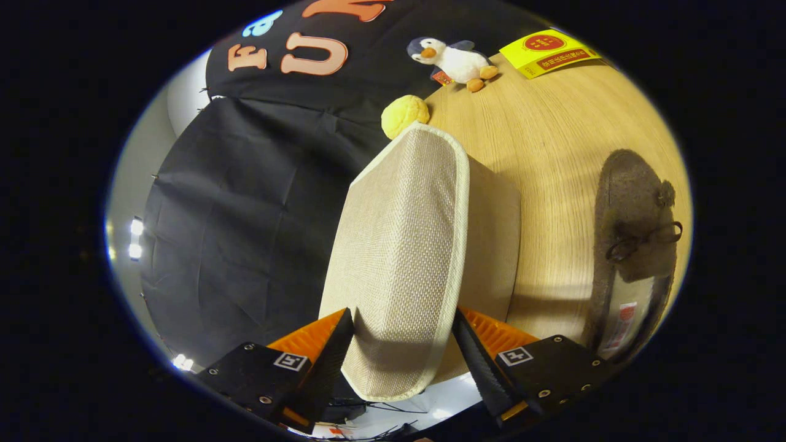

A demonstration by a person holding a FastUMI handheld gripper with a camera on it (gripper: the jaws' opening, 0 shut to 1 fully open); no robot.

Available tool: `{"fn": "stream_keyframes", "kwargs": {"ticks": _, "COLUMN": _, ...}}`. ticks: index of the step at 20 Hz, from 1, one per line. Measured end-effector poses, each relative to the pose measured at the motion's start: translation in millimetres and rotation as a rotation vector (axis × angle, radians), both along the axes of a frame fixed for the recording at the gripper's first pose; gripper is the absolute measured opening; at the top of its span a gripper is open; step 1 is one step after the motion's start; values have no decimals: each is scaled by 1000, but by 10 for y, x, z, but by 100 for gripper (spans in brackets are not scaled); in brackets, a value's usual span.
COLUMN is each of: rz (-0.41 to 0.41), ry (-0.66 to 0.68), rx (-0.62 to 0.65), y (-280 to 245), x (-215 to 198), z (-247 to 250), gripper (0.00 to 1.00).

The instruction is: Open the storage box then place both shoes into the box .Put the left shoe in first, then the right shoe, with the right side of both shoes facing outward in a uniform manner.

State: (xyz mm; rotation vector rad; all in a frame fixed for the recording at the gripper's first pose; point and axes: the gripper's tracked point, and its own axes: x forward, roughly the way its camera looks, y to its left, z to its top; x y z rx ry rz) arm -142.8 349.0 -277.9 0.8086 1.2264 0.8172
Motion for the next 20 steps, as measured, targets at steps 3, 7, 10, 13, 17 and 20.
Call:
{"fn": "stream_keyframes", "kwargs": {"ticks": 3, "rz": -1, "ry": -27, "rx": 15, "y": -23, "x": 16, "z": 129, "gripper": 94}}
{"fn": "stream_keyframes", "kwargs": {"ticks": 7, "rz": 3, "ry": -60, "rx": 62, "y": -83, "x": 28, "z": 445, "gripper": 85}}
{"fn": "stream_keyframes", "kwargs": {"ticks": 10, "rz": -6, "ry": -91, "rx": 120, "y": -99, "x": 69, "z": 801, "gripper": 78}}
{"fn": "stream_keyframes", "kwargs": {"ticks": 13, "rz": -5, "ry": -135, "rx": 195, "y": -9, "x": 107, "z": 1233, "gripper": 70}}
{"fn": "stream_keyframes", "kwargs": {"ticks": 17, "rz": 2, "ry": -244, "rx": 216, "y": 155, "x": 152, "z": 1707, "gripper": 45}}
{"fn": "stream_keyframes", "kwargs": {"ticks": 20, "rz": 31, "ry": -320, "rx": 199, "y": 360, "x": 147, "z": 1903, "gripper": 33}}
